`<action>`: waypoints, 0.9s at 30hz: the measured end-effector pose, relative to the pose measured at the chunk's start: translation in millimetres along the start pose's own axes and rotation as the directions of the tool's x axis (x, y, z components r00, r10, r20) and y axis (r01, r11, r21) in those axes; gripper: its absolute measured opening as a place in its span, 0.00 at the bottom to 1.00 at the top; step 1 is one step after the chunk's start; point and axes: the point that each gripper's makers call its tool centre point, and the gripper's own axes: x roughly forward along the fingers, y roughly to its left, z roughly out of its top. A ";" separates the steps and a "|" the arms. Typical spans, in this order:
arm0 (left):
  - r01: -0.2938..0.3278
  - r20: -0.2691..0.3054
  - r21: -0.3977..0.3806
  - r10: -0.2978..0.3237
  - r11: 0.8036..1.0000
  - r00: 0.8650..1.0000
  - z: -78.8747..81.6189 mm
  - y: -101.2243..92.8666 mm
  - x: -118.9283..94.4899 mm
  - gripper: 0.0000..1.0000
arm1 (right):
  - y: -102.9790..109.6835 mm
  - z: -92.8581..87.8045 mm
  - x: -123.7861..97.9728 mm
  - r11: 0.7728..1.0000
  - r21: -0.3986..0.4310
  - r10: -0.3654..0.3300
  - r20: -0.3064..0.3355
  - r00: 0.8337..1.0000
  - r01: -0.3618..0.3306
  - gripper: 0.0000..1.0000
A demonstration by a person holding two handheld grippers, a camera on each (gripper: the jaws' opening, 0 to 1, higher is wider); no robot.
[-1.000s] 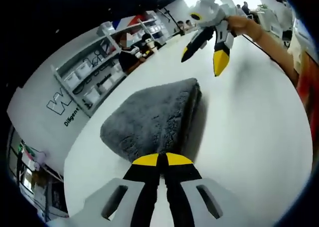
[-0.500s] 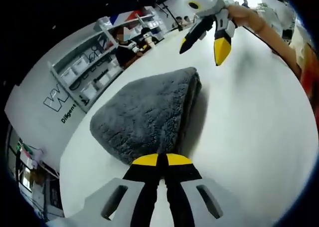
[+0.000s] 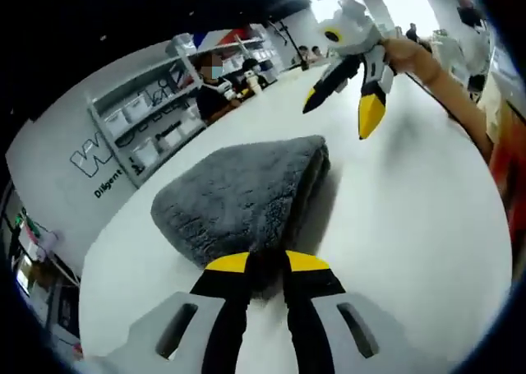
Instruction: Fold the towel on the table until its edges align and the towel forms a compact rectangular stack.
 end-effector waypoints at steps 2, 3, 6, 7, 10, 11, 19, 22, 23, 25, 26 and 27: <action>0.040 0.079 -0.054 -0.036 0.998 0.996 13.3 -2.6 -5.9 0.26 | -0.2 0.2 -0.4 1.000 0.001 -0.001 0.001 1.000 0.001 0.99; 0.062 0.118 -0.076 -0.053 0.995 0.992 20.4 -3.4 -9.3 0.27 | -0.5 0.3 -0.7 1.000 0.001 -0.002 0.003 1.000 0.002 0.99; 0.101 0.217 -0.122 -0.073 0.987 0.973 39.8 0.1 -18.3 0.31 | -0.5 0.3 -1.0 1.000 0.002 -0.003 0.003 1.000 0.003 0.99; 0.111 0.247 -0.136 -0.075 0.985 0.966 46.2 3.2 -21.2 0.32 | -0.4 0.2 -1.0 1.000 0.001 -0.003 0.003 1.000 0.003 0.99; 0.095 0.301 -0.172 -0.040 0.980 0.953 62.3 19.6 -25.4 0.34 | 0.5 -0.2 -0.7 1.000 0.000 -0.001 0.003 1.000 0.001 0.99; 0.096 0.316 -0.177 -0.036 0.979 0.948 67.2 23.9 -26.0 0.36 | 0.5 -0.4 -0.6 1.000 -0.001 -0.001 0.002 1.000 0.001 0.99; 0.200 0.335 -0.194 -0.127 0.960 0.934 69.6 49.7 1.4 0.66 | 0.3 0.2 -1.0 1.000 0.002 0.000 0.007 1.000 0.000 0.99; 0.209 0.353 -0.204 -0.128 0.956 0.927 65.2 61.6 18.9 0.70 | -0.4 0.3 -1.6 1.000 0.002 -0.003 0.008 1.000 0.003 0.99; 0.219 0.350 -0.213 -0.135 0.952 0.927 63.1 63.8 24.7 0.70 | -0.4 0.4 -1.8 1.000 0.002 -0.003 0.009 1.000 0.003 0.99; 0.239 0.345 -0.229 -0.151 0.944 0.926 58.6 65.9 35.8 0.75 | 0.0 0.6 -2.0 1.000 0.000 -0.003 0.009 1.000 0.003 0.99; 0.248 0.348 -0.233 -0.157 0.940 0.924 57.3 66.8 40.6 0.78 | 0.1 0.8 -2.1 1.000 -0.001 -0.003 0.010 1.000 0.003 0.99; 0.262 0.353 -0.237 -0.168 0.936 0.920 56.7 65.7 44.6 0.80 | 0.1 1.0 -2.3 1.000 -0.002 -0.003 0.010 1.000 0.003 0.99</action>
